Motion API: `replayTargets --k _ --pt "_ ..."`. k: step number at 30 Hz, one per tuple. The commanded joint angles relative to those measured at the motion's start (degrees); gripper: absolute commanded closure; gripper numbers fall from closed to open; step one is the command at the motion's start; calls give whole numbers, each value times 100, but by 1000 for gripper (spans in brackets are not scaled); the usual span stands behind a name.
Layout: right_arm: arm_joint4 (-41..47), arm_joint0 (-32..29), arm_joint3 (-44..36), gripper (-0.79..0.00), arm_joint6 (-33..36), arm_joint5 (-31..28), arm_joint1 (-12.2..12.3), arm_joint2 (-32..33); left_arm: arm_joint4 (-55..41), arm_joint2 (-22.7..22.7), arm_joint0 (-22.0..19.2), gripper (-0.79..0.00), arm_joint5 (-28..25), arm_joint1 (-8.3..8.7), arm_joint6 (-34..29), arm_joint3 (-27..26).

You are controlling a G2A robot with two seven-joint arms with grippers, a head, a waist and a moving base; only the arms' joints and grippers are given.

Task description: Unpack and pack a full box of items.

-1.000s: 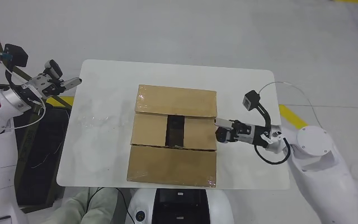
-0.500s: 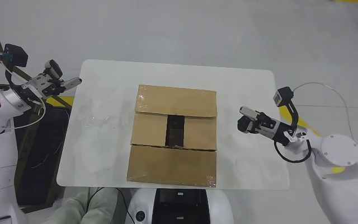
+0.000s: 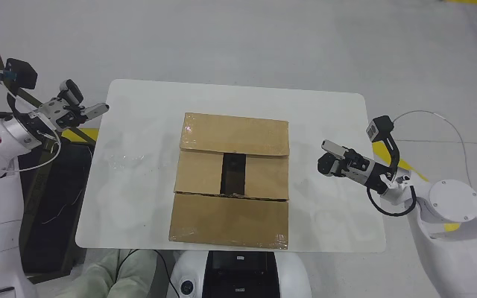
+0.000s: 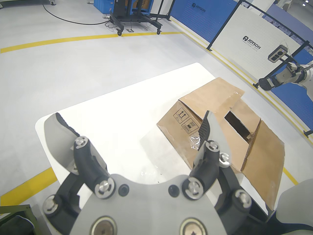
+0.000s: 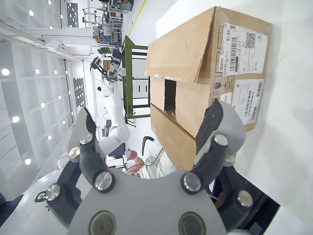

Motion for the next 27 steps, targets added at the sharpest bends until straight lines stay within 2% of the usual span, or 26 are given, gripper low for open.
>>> replayTargets --k 1,6,10,27 --pt "0 0 0 -785 0 0 0 0 0 0 0 -785 0 0 0 0" --pt "0 0 0 -785 0 0 0 0 -295 91 71 -785 121 -17 162 -91" --pt "0 0 0 -785 0 0 0 0 -1231 148 173 -785 676 -8 138 -85" --pt "0 0 0 -785 0 0 0 0 -4562 960 236 -785 1570 -2 -1523 -347"
